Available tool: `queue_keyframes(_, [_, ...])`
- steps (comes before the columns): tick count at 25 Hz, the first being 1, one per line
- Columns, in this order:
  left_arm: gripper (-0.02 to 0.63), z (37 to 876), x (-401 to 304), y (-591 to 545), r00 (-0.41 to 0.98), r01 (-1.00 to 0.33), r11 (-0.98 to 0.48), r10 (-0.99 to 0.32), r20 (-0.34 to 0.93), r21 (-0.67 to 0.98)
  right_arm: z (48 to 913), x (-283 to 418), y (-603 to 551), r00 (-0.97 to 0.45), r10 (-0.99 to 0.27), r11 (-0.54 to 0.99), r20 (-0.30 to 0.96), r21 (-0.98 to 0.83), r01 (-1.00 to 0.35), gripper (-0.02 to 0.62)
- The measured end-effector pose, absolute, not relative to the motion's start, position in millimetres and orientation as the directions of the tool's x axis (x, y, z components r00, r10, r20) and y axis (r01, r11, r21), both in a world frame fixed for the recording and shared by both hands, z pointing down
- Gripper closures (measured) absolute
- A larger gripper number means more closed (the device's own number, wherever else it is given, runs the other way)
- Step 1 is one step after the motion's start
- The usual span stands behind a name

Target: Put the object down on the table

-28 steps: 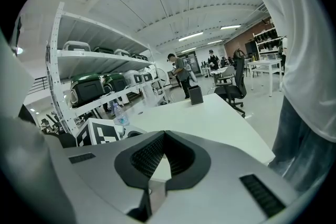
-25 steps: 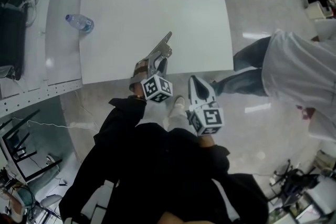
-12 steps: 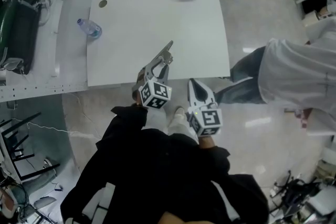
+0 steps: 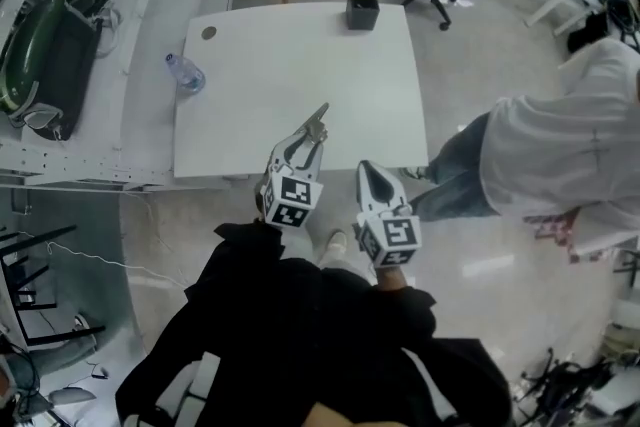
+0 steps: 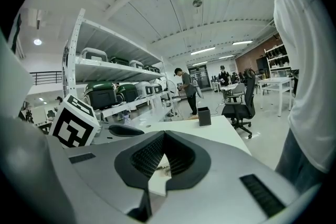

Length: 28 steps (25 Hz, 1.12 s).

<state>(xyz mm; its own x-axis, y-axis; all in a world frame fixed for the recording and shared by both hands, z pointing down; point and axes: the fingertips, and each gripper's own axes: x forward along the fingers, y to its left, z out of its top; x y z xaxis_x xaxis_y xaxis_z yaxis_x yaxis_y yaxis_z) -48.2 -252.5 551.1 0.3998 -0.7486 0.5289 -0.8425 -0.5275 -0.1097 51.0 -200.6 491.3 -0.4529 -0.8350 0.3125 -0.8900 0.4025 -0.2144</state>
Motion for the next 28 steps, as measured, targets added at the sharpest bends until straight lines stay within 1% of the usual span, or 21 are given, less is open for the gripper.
queue_keyframes(3, [0.502,536,-48,-246,0.414,-0.856,-0.512,-0.765,0.493,-0.076,482,57,-200,-0.429,-0.848,0.385,0.312,-0.195,-0.902,0.594])
queue_keyframes(6, [0.508,520,-51,-241,0.417,-0.867,-0.495,-0.779,0.467,-0.052,474,53,-198,-0.45,-0.845,0.407,0.288,-0.2,-0.891,0.595])
queue_keyframes(12, [0.551,488,-60,-230,0.417,-0.89,-0.456,-0.815,0.403,-0.002,454,48,-197,-0.453,-0.852,0.414,0.263,-0.192,-0.89,0.594])
queue_keyframes(15, [0.568,475,-64,-227,0.416,-0.897,-0.442,-0.832,0.366,0.015,443,41,-195,-0.482,-0.845,0.451,0.23,-0.177,-0.875,0.595])
queue_keyframes(20, [0.603,458,-69,-222,0.416,-0.903,-0.429,-0.854,0.314,0.028,428,39,-196,-0.488,-0.852,0.463,0.192,-0.162,-0.872,0.594])
queue_keyframes(28, [0.603,435,-79,-210,0.415,-0.907,-0.418,-0.871,0.264,0.047,411,36,-197,-0.473,-0.865,0.453,0.17,-0.146,-0.88,0.595])
